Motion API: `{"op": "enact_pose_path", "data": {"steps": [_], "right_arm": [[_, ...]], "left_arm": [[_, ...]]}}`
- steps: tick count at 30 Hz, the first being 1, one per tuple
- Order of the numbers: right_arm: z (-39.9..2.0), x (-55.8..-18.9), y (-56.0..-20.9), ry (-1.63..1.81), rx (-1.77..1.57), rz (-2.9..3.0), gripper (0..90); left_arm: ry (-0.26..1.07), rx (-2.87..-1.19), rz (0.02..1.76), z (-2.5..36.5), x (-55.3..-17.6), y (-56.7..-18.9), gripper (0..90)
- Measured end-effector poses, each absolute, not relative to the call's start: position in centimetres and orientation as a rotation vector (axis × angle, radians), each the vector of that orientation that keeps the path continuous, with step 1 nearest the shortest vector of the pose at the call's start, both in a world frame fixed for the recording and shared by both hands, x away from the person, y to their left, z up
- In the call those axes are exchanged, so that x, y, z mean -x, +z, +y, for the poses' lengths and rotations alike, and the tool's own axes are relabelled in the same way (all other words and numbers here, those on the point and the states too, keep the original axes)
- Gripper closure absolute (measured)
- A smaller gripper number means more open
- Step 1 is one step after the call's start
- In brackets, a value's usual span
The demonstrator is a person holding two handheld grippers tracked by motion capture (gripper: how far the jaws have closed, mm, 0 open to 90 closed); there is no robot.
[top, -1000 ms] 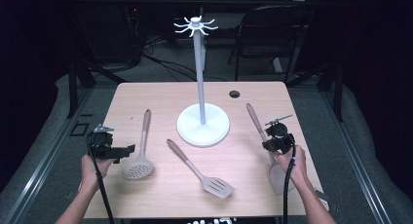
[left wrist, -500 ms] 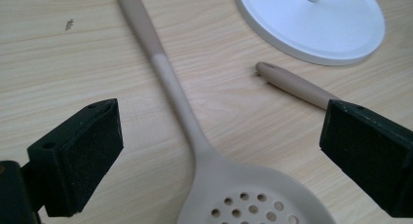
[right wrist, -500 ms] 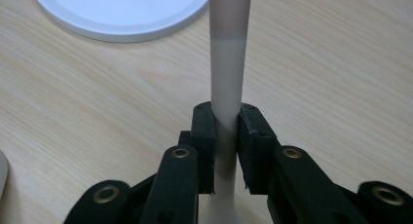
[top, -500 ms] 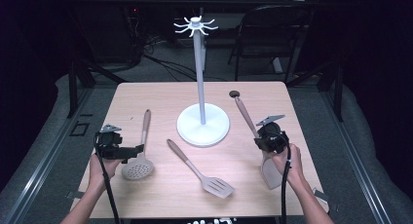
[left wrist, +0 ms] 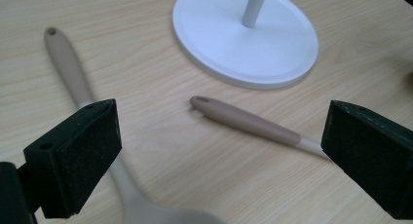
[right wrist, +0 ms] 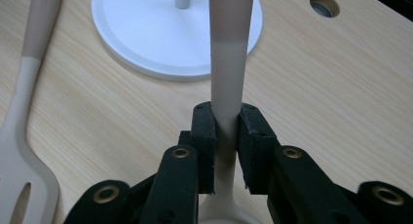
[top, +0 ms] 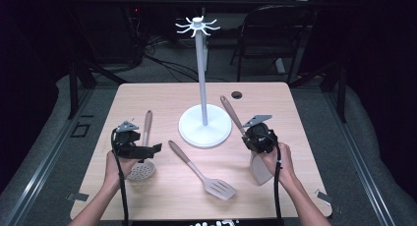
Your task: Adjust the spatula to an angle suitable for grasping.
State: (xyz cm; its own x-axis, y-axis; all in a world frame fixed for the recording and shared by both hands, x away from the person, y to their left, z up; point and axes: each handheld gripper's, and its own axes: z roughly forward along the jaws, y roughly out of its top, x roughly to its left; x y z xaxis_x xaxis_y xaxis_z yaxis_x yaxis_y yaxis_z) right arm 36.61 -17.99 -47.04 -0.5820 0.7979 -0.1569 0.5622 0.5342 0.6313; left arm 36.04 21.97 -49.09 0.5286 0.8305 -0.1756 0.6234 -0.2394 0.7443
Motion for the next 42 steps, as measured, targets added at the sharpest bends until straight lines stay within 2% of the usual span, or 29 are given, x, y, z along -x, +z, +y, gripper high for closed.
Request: {"op": "enact_pose_path", "data": {"steps": [18,30,34,42], "right_arm": [[-14.3,-37.3,-46.1,0.787,-1.0,2.369,78.8],[-13.3,-37.3,-45.8,0.828,-0.975,2.368,78.8],[-13.2,-37.2,-45.7,0.841,-0.971,2.365,78.8],[-12.6,-36.8,-45.5,0.87,-0.946,2.362,78.7]], "left_arm": [[0.268,-1.958,1.043,15.5,-37.9,-48.0,0.4],[0.232,-1.952,0.959,11.0,-38.9,-47.0,0.8],[0.222,-1.947,0.922,9.8,-38.9,-46.7,5.0],[0.167,-1.894,0.856,7.8,-39.3,-45.6,20.0]]}}
